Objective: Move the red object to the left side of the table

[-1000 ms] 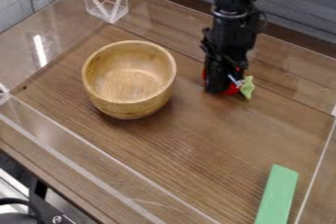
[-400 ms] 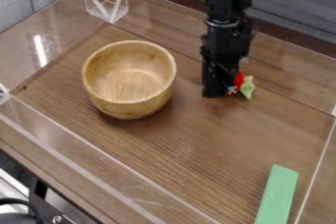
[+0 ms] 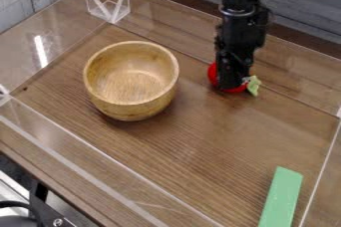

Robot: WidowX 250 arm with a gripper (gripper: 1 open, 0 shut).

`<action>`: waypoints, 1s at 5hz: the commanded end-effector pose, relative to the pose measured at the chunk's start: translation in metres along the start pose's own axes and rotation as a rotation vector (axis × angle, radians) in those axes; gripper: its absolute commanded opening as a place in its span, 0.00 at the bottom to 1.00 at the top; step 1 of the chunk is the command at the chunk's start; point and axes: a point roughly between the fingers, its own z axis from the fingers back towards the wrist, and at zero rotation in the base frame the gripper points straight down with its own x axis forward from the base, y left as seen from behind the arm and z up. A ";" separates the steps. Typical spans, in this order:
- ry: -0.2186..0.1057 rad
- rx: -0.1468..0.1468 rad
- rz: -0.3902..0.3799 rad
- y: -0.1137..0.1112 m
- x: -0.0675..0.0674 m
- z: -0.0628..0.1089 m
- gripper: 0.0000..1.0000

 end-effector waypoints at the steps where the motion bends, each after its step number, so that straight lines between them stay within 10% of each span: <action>1: -0.047 0.027 -0.039 -0.003 0.016 0.020 1.00; 2: -0.050 0.032 0.005 0.003 0.013 0.023 0.00; 5: -0.128 0.191 0.285 0.032 -0.021 0.118 0.00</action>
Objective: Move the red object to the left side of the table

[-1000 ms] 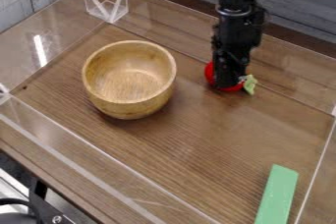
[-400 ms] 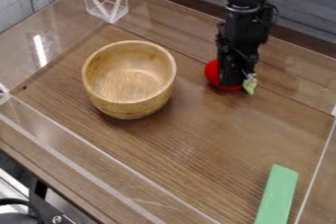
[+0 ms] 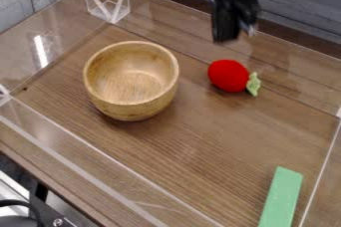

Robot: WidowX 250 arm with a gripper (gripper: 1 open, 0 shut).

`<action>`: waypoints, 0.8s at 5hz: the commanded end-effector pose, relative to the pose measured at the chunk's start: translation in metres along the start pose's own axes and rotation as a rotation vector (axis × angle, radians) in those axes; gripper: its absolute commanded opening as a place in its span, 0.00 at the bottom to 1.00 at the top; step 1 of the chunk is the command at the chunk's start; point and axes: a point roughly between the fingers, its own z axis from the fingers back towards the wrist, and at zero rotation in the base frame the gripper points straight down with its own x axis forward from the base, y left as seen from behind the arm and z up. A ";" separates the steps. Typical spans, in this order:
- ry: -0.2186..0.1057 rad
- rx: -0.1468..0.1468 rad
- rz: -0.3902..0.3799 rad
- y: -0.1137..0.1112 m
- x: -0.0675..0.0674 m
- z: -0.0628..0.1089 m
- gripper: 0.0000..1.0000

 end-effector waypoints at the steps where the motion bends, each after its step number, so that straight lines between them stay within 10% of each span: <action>1: -0.053 0.024 0.013 0.005 0.012 0.011 1.00; 4: -0.011 -0.030 0.005 -0.031 0.022 -0.044 1.00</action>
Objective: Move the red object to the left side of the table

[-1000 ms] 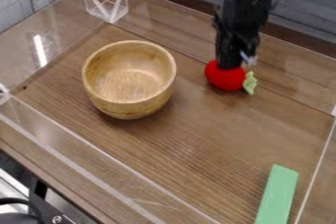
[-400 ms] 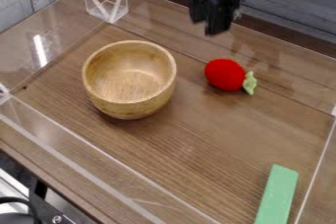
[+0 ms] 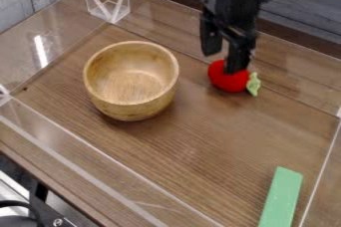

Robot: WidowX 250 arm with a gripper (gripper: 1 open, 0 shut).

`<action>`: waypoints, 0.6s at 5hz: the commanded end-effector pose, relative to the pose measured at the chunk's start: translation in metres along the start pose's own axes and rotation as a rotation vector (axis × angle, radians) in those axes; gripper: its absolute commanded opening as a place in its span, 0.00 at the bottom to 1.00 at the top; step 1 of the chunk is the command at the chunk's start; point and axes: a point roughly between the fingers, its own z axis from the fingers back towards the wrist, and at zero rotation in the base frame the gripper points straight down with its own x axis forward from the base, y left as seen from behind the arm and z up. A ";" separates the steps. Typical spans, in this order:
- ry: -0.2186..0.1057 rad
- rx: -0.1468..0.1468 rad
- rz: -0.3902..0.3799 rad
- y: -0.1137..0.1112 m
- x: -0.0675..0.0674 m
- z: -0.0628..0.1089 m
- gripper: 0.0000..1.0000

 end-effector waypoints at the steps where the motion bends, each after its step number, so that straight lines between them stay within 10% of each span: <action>1: -0.046 0.019 0.009 0.001 0.020 0.010 1.00; 3: -0.007 -0.003 -0.019 0.012 0.018 -0.004 1.00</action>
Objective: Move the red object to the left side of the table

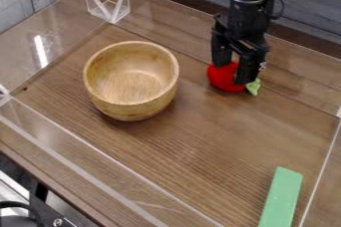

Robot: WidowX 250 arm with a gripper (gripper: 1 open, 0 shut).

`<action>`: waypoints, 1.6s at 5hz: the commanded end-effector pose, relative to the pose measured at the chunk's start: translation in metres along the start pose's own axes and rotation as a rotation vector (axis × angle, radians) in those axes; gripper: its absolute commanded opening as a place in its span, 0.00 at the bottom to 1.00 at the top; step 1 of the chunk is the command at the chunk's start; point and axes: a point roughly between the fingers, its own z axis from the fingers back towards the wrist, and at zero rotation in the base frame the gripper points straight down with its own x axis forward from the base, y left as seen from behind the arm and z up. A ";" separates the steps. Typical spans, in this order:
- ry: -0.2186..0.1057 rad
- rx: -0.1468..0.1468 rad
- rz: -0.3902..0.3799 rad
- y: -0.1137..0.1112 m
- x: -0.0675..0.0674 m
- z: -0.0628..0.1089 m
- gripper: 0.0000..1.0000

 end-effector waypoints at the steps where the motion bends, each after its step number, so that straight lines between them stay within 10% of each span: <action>1: -0.049 0.025 -0.088 0.005 0.007 0.020 0.00; 4: -0.151 0.134 -0.082 0.022 -0.011 0.103 0.00; 5: -0.143 0.108 -0.155 0.027 -0.019 0.084 1.00; 6: -0.137 0.083 -0.233 0.029 -0.027 0.064 1.00; 8: -0.116 0.068 -0.105 0.046 -0.015 0.030 1.00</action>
